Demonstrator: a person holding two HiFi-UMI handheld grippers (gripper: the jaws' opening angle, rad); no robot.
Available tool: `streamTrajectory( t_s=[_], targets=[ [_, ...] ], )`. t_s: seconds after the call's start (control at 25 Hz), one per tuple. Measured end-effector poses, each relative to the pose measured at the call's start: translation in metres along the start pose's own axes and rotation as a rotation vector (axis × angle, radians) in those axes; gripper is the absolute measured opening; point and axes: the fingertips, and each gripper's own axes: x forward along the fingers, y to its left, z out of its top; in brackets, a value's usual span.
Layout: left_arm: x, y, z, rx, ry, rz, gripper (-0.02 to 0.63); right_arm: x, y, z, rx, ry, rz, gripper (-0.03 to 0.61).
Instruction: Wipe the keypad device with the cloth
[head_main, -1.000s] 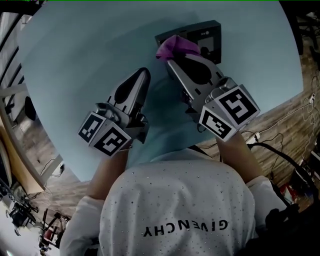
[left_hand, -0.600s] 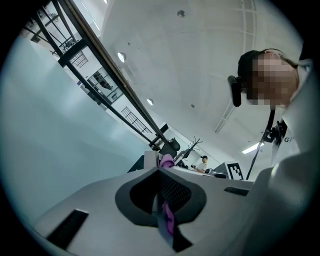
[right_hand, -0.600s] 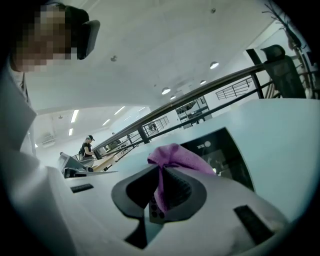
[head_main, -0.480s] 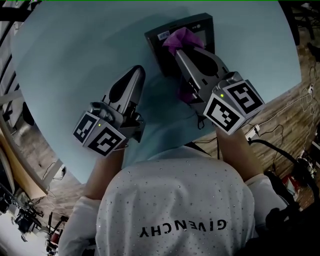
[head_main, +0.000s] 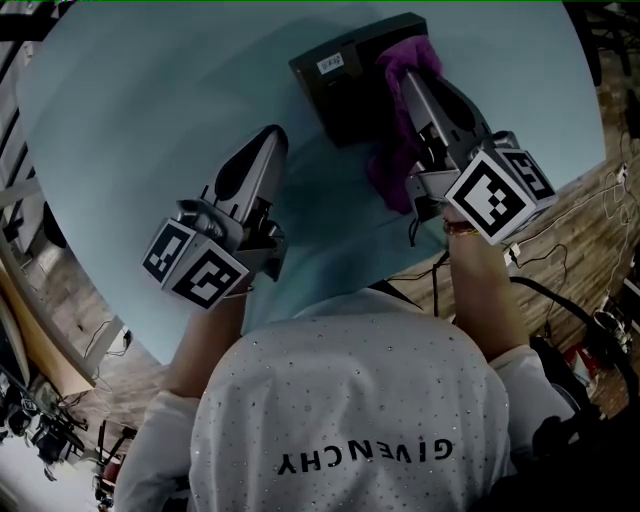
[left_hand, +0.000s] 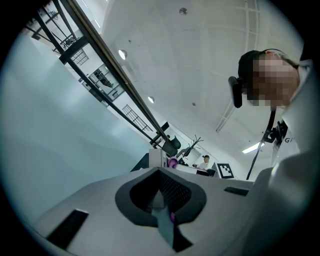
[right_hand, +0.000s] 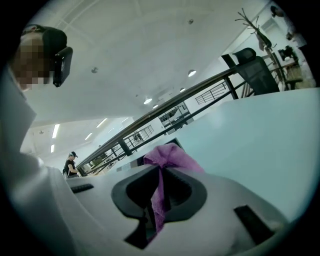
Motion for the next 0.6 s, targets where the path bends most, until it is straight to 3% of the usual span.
streamTrajectory(
  t_s=[0.6],
  targets=[
    [-0.002, 0.009, 0.001, -0.013, -0.025, 0.029, 0.0, -0.011, -0.051, 0.011, 0.16, -0.097, -0.125, 0.029]
  ],
)
